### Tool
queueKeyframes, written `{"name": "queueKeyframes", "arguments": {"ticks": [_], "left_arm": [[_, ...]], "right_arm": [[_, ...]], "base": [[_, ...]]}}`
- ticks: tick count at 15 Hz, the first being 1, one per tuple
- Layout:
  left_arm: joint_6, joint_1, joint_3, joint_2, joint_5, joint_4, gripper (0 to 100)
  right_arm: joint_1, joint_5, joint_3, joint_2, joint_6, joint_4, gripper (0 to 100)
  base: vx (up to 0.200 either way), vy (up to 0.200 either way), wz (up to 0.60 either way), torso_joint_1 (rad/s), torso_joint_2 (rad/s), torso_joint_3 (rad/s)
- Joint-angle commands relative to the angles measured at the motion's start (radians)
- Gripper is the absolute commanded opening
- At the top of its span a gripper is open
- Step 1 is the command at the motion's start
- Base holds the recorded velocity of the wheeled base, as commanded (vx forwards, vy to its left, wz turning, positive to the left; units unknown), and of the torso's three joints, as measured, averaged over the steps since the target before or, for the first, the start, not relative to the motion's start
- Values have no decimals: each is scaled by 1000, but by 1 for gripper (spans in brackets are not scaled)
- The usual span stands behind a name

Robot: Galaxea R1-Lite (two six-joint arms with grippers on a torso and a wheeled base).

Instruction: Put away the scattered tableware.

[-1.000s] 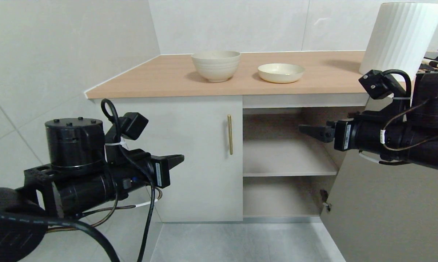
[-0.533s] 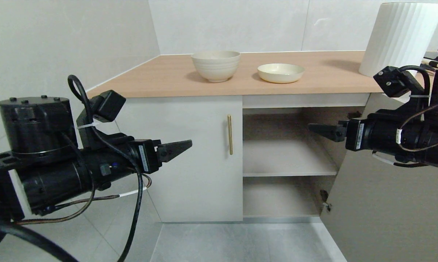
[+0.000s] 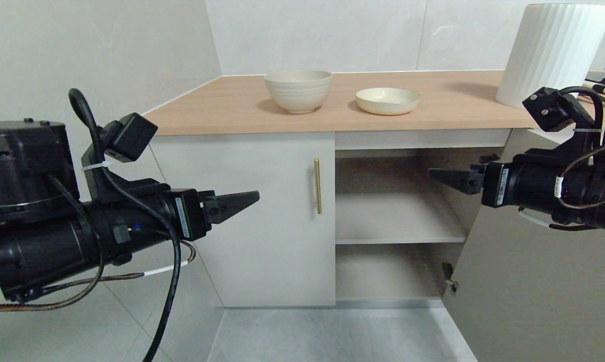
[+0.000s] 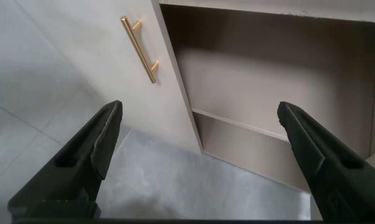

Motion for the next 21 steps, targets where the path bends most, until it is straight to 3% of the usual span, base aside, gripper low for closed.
{"name": "queueKeyframes", "arguments": {"ticks": [1, 7, 15, 21], "left_arm": [[1, 0, -12, -11, -1, 26, 100], [0, 2, -15, -14, -4, 31, 100], [-2, 0, -12, -35, -7, 29, 100], [-3, 2, -14, -28, -9, 29, 100]], "right_arm": [[2, 1, 0, -7, -2, -1, 100], [18, 2, 12, -21, -2, -1, 100], [18, 14, 118, -58, -8, -174, 100], [18, 25, 124, -64, -29, -174, 100]], "base": [[200, 0, 0, -12, 7, 12], [200, 0, 0, -1, 2, 1], [0, 0, 0, 0, 0, 0], [0, 0, 0, 36, -118, -142]]}}
